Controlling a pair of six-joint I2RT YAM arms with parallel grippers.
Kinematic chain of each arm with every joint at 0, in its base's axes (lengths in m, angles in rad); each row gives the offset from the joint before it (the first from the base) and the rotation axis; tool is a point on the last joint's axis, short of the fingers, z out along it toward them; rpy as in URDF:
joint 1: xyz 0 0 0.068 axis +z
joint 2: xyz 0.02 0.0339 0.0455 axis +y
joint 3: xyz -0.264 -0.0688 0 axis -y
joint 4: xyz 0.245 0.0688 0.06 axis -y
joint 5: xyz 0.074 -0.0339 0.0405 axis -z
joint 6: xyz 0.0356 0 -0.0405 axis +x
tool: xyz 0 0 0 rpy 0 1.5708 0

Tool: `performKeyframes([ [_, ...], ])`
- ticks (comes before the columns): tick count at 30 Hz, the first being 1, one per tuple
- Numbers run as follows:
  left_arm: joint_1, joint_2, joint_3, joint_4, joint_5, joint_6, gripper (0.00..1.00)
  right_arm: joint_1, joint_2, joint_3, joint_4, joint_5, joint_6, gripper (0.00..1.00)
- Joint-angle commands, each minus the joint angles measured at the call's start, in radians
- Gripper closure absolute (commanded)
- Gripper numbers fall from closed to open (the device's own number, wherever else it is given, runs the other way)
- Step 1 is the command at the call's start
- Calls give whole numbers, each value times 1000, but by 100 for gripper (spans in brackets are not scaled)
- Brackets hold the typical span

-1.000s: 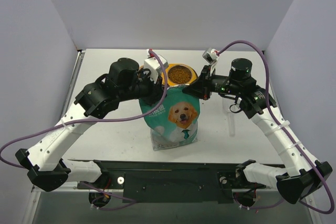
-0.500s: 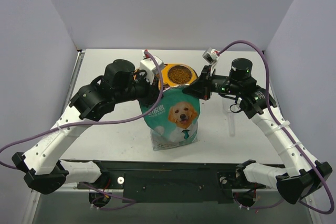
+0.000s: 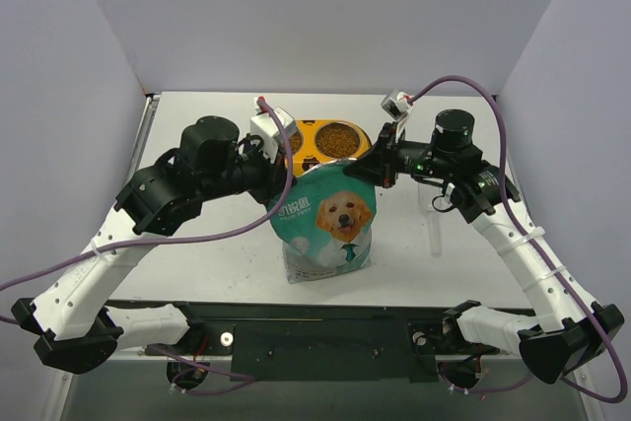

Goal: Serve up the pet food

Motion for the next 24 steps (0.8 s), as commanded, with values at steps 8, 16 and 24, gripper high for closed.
performKeyframes([
  [8, 36, -34, -47, -60, 9, -11, 64, -35, -40, 15, 86, 40, -24, 100],
  [16, 50, -60, -82, -91, 14, -11, 90, -35, -42, 18, 86, 37, -24, 100],
  [24, 91, -109, -90, -71, 6, -15, 100, -35, -40, 20, 86, 34, -24, 100],
])
